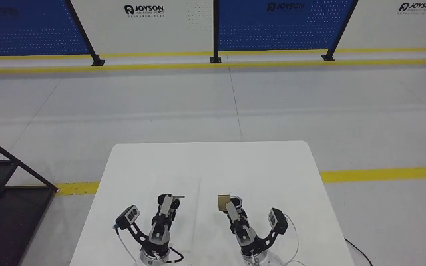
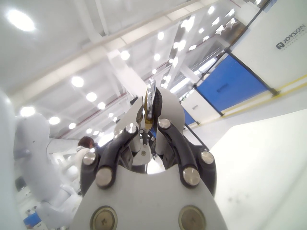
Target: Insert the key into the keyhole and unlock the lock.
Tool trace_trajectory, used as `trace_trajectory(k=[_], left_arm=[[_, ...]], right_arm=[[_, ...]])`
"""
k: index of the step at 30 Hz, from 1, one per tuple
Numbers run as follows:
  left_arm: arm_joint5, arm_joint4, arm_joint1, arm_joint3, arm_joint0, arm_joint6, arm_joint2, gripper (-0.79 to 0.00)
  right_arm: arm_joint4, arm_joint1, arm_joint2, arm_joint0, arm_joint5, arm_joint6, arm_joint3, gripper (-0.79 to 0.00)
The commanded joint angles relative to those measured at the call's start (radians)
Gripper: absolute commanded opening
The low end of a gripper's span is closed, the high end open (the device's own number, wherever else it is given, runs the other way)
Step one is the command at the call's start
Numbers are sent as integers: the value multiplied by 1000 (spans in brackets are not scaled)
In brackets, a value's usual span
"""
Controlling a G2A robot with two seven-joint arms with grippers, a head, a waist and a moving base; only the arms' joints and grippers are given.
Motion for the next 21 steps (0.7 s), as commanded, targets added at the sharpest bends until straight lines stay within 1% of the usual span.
trace_trajectory(k=[1, 7, 21], left_arm=[[0, -12, -3, 12, -15, -14, 19, -785], [0, 9, -12, 45, -38, -58, 52, -785], [0, 47, -33, 91, -60, -100, 97, -785]], right_arm=[[-11, -2, 0, 1, 6, -9, 5, -785], [-11, -2, 0, 1, 6, -9, 5, -785], [-11, -2, 0, 1, 6, -9, 5, -785]])
